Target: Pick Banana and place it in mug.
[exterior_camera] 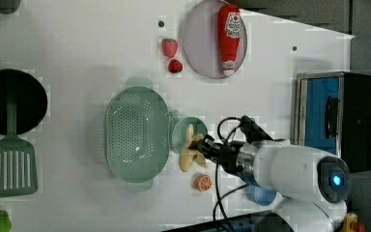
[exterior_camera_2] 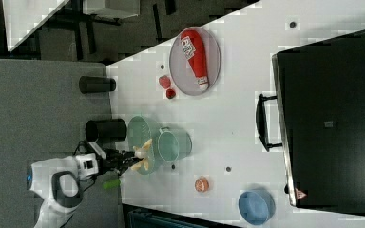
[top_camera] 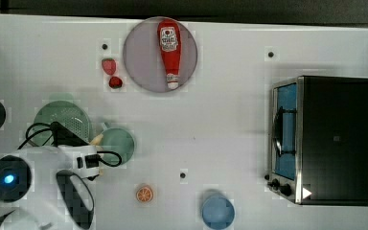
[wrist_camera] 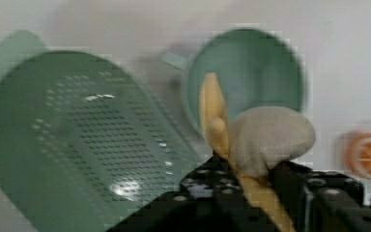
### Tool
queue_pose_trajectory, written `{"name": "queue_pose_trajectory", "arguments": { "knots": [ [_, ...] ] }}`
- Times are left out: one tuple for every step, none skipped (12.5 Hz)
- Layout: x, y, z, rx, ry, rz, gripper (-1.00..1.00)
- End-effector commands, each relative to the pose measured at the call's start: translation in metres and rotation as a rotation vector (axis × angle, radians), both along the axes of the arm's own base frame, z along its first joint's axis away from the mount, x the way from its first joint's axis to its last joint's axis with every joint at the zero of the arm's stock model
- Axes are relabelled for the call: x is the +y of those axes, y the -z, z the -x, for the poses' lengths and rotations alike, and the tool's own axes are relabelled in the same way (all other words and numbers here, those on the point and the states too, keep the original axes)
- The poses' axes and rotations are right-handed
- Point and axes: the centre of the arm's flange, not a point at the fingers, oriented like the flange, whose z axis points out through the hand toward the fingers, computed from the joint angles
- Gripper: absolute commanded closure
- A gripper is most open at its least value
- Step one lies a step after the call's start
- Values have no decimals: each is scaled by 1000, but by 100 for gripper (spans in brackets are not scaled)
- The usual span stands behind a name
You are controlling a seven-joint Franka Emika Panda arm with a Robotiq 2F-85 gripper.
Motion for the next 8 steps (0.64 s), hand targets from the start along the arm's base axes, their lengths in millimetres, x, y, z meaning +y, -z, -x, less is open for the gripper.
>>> {"name": "queue_pose_trajectory", "arguments": {
  "knots": [
    [-39, 33, -31, 43, 155, -20, 43],
    [-42, 41, -31, 58, 159, -15, 36],
    [-43, 46, -31, 66, 162, -14, 15],
    [-47, 49, -30, 70, 167, -10, -7],
    [-48, 47, -32, 60, 171, -14, -29],
    [-48, 47, -32, 56, 170, -16, -52],
    [-47, 47, -32, 57, 168, -17, -76],
    [-48, 46, -33, 52, 171, -19, -97]
  ]
}}
